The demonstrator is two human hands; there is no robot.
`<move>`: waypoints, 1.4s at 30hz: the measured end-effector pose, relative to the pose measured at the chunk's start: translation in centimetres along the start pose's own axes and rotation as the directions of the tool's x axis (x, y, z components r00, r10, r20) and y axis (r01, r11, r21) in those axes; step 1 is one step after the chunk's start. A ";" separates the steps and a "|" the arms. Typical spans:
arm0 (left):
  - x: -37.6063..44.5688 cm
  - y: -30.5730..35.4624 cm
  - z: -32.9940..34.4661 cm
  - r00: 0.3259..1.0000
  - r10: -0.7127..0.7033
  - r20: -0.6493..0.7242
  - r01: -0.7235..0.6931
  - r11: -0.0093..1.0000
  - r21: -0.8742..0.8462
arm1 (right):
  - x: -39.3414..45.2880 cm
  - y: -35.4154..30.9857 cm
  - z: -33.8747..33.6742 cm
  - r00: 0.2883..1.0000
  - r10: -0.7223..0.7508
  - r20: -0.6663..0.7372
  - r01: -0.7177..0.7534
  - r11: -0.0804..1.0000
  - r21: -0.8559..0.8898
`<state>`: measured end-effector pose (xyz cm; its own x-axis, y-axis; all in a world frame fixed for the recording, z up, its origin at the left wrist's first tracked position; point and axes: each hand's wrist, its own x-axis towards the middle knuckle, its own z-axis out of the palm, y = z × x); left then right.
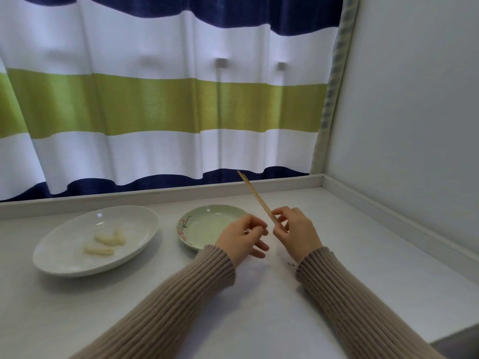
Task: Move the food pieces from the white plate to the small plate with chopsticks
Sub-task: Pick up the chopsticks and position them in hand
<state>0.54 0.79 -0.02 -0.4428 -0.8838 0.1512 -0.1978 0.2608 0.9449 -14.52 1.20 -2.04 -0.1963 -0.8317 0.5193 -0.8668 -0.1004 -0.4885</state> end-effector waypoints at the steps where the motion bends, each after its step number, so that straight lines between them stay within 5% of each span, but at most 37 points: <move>1: 0.1 0.2 -0.2 0.999 -0.018 -0.028 0.016 0.998 -0.067 | -0.1 -0.3 0.0 0.998 -0.052 -0.044 0.054 0.998 0.037; 8: 0.8 0.9 -2.2 0.978 -0.115 -0.172 0.054 0.945 -0.324 | -1.1 -2.4 -0.6 0.922 -0.346 -0.174 0.375 0.910 0.176; 15: 1.0 1.0 -3.6 0.962 -0.204 -0.184 0.105 0.892 -0.441 | -1.6 -2.7 -0.2 0.878 -0.473 -0.078 0.478 0.854 0.206; 18: 1.1 0.8 -4.2 0.952 -0.214 -0.219 0.093 0.883 -0.460 | -1.6 -2.5 -0.1 0.905 -0.422 -0.050 0.422 0.879 0.221; 23: 1.2 0.8 -5.3 0.931 -0.256 -0.260 0.054 0.801 -0.596 | -1.5 -2.3 -0.5 0.992 -0.127 -0.023 0.127 0.926 0.357; 27: 1.1 0.8 -5.0 0.926 -0.284 -0.250 0.063 0.767 -0.638 | -1.4 -2.7 -0.2 0.998 -0.014 0.061 -0.021 0.843 0.538; 32: 0.9 1.2 -4.4 0.944 -0.274 -0.184 0.094 0.758 -0.646 | -1.2 -4.4 -0.1 0.980 0.195 0.039 -0.152 0.604 0.782; 37: 0.5 1.9 -6.8 0.949 -0.224 -0.223 0.026 0.759 -0.651 | -0.7 -6.5 -0.2 0.991 0.110 0.076 -0.118 0.450 0.885; 42: -1.2 2.7 -11.2 0.933 -0.205 -0.295 -0.085 0.672 -0.735 | 0.6 -9.5 1.1 0.992 -0.082 0.098 -0.044 0.505 0.862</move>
<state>10.31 -1.76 5.58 -0.1149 -0.9928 0.0331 0.5475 -0.0355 0.8361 -5.90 1.09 2.15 -0.0790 -0.8705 0.4859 -0.0334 -0.4848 -0.8740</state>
